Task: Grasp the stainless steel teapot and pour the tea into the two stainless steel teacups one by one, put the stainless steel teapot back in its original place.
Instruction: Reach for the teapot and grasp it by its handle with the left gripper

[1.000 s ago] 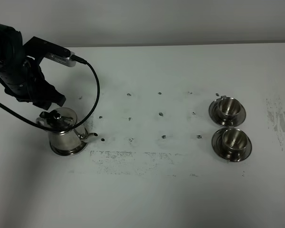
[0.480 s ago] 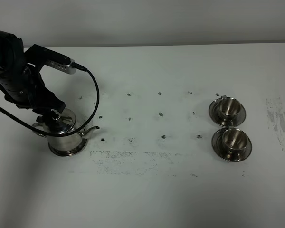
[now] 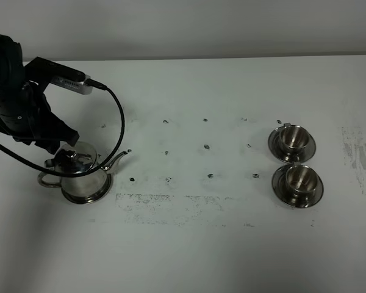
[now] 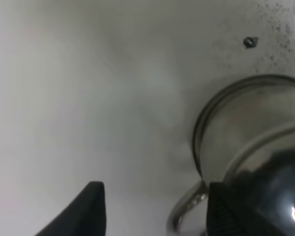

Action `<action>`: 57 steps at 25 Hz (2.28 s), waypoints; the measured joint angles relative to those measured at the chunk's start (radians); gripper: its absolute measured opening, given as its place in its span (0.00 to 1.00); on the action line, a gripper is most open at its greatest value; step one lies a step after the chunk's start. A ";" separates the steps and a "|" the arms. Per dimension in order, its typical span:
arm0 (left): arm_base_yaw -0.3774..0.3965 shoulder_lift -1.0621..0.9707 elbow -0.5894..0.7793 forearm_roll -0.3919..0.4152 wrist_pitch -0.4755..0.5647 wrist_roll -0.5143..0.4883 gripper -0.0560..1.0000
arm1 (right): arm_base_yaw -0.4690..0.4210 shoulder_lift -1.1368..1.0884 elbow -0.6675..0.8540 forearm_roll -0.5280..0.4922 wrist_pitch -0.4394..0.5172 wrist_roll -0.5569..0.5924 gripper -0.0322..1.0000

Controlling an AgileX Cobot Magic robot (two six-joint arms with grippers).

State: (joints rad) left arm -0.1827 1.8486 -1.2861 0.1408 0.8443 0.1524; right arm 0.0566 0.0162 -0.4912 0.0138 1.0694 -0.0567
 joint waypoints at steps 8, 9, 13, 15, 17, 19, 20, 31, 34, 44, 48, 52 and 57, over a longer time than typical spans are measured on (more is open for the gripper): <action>0.000 -0.012 0.000 0.000 0.070 0.001 0.48 | 0.000 0.000 0.000 0.001 0.000 0.000 0.53; 0.000 -0.012 0.000 0.002 0.076 0.007 0.48 | 0.000 0.000 0.000 0.001 0.000 0.000 0.53; 0.000 -0.012 0.000 0.022 0.081 0.082 0.48 | 0.000 0.000 0.000 0.001 0.000 0.000 0.53; 0.000 -0.012 0.000 0.022 0.081 0.124 0.48 | 0.000 0.000 0.000 0.001 0.000 0.000 0.53; 0.003 -0.013 0.004 0.026 0.073 0.147 0.48 | 0.000 0.000 0.000 0.001 0.000 0.000 0.53; 0.010 -0.013 0.021 0.030 0.049 0.161 0.48 | 0.000 0.000 0.000 0.001 0.000 0.000 0.53; 0.013 -0.013 0.035 0.036 0.029 0.172 0.48 | 0.000 0.000 0.000 0.001 0.000 0.000 0.53; 0.056 -0.013 0.119 0.077 -0.154 0.265 0.48 | 0.000 0.000 0.000 0.001 0.000 0.000 0.53; 0.056 -0.013 0.119 0.075 -0.143 0.266 0.48 | 0.000 0.000 0.000 0.001 0.000 0.000 0.53; 0.056 -0.013 0.119 0.045 -0.098 0.318 0.48 | 0.000 0.000 0.000 0.001 0.000 0.000 0.53; 0.056 -0.013 0.119 0.035 -0.097 0.355 0.47 | 0.000 0.000 0.000 0.001 0.000 0.000 0.53; 0.056 -0.013 0.119 0.025 -0.096 0.388 0.44 | 0.000 0.000 0.000 0.001 0.000 0.000 0.53; 0.056 -0.013 0.119 -0.002 -0.091 0.392 0.41 | 0.000 0.000 0.000 0.001 0.000 0.000 0.53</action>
State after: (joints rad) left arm -0.1263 1.8354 -1.1676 0.1392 0.7530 0.5444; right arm 0.0566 0.0162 -0.4912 0.0146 1.0694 -0.0567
